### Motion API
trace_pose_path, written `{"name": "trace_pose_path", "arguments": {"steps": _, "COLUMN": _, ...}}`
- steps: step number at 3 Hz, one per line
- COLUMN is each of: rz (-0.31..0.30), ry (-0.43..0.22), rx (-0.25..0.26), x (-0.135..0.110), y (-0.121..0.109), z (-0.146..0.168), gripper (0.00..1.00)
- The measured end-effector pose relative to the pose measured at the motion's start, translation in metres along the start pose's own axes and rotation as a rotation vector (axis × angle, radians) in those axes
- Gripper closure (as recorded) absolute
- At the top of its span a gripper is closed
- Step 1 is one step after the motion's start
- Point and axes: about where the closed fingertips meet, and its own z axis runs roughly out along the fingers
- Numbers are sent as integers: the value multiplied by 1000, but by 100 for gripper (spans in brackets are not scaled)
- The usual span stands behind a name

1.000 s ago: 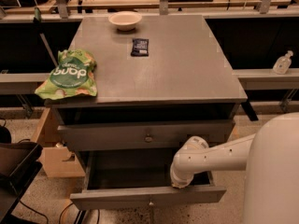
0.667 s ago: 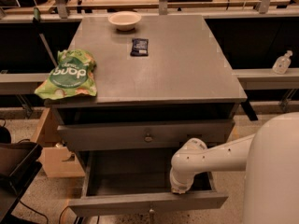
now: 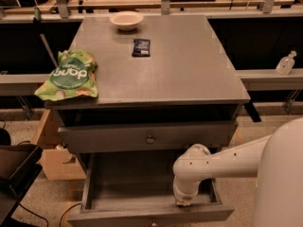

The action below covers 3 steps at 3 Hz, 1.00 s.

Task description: Open middle drawer

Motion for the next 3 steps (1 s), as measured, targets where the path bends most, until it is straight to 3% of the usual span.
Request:
{"name": "trace_pose_path", "arguments": {"steps": 1, "rz": 0, "ry": 0, "rx": 0, "x": 0, "y": -1, "z": 0, "gripper": 100}}
{"name": "trace_pose_path", "arguments": {"steps": 2, "rz": -38, "ry": 3, "rx": -60, "x": 1, "y": 40, "z": -3, "gripper": 100}}
{"name": "trace_pose_path", "arguments": {"steps": 3, "rz": -38, "ry": 3, "rx": -60, "x": 2, "y": 39, "z": -3, "gripper": 82}}
